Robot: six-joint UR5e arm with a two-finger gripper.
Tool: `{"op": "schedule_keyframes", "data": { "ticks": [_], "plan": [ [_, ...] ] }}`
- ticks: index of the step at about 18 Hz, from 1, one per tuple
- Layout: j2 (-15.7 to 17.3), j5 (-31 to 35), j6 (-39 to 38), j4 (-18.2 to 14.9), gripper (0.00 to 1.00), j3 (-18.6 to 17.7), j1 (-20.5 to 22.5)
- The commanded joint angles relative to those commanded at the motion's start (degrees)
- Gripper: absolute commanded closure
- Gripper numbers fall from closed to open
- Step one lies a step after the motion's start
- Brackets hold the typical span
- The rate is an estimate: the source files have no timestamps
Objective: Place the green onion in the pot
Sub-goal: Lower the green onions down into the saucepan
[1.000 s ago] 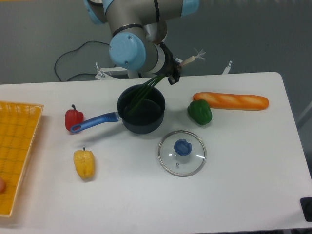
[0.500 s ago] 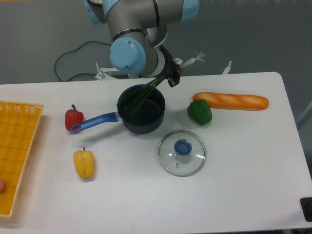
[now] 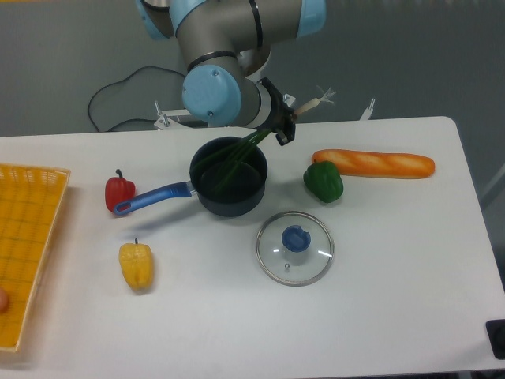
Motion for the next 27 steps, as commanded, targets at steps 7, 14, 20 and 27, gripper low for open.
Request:
{"op": "schedule_keyframes", "data": {
  "ticks": [7, 14, 20, 27],
  "plan": [
    [-0.09, 0.26, 0.01, 0.0, 0.87, 0.0, 0.18],
    [-0.44, 0.35, -0.26, 0.18, 0.85, -0.35, 0.0],
    [-0.61, 0.35, -0.52, 0.18, 0.85, -0.61, -0.26],
    [-1.67, 0.44, -1.13, 0.26, 0.84, -0.61, -1.14]
  ]
}}
